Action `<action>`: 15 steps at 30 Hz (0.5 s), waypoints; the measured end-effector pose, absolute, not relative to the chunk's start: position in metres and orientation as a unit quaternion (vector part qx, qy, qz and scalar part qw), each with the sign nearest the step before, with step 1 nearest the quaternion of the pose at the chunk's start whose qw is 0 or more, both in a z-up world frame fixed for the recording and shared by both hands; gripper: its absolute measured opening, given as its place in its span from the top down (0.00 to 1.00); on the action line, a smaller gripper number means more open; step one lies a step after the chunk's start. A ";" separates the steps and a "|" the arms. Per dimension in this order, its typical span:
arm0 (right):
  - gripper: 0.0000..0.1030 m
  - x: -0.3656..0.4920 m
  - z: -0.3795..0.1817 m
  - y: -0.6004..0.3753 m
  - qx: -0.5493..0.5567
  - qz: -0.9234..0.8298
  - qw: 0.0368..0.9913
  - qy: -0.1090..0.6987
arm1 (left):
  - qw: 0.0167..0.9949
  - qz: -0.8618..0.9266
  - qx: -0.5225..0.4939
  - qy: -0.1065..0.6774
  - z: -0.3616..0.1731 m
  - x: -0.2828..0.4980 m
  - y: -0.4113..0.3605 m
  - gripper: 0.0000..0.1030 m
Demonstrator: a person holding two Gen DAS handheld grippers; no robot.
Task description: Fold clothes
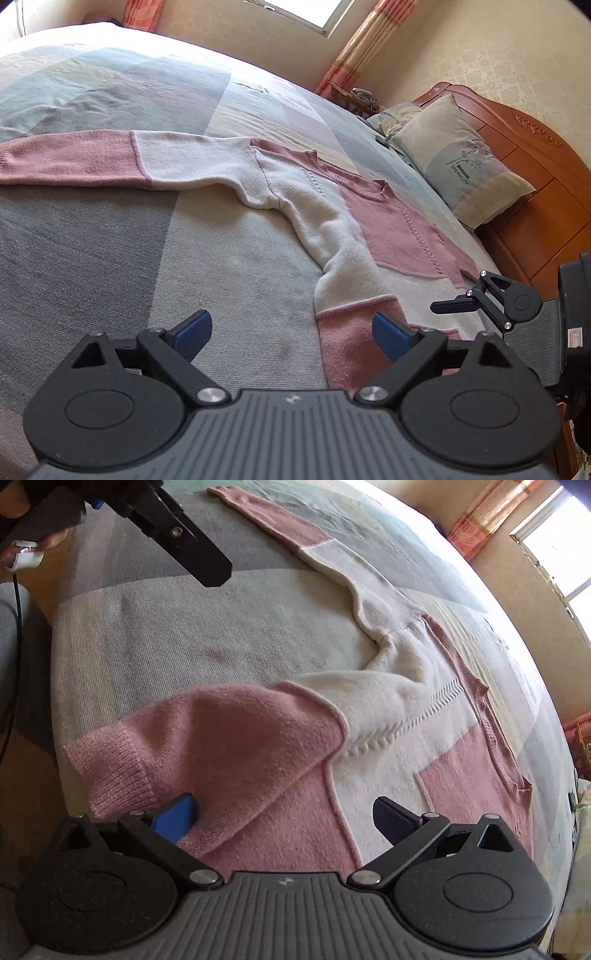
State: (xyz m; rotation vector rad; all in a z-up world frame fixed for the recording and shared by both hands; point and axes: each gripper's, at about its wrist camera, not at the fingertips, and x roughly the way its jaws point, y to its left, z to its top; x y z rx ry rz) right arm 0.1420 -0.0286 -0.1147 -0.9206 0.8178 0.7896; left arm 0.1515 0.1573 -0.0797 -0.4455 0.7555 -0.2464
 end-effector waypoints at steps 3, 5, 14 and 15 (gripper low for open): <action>0.00 0.157 -0.114 -0.069 -0.321 0.352 0.773 0.419 | 0.882 -0.153 -0.228 0.383 -0.089 0.156 0.137 0.09; 0.00 0.158 -0.115 -0.083 -0.286 0.346 0.786 0.424 | 0.868 -0.174 -0.239 0.399 -0.096 0.158 0.126 0.09; 0.00 0.157 -0.125 -0.125 -0.188 0.347 0.816 0.422 | 0.819 -0.221 -0.320 0.422 -0.124 0.160 0.107 0.06; 0.00 0.157 -0.126 -0.128 -0.179 0.347 0.818 0.423 | 0.812 -0.225 -0.333 0.423 -0.126 0.163 0.108 0.06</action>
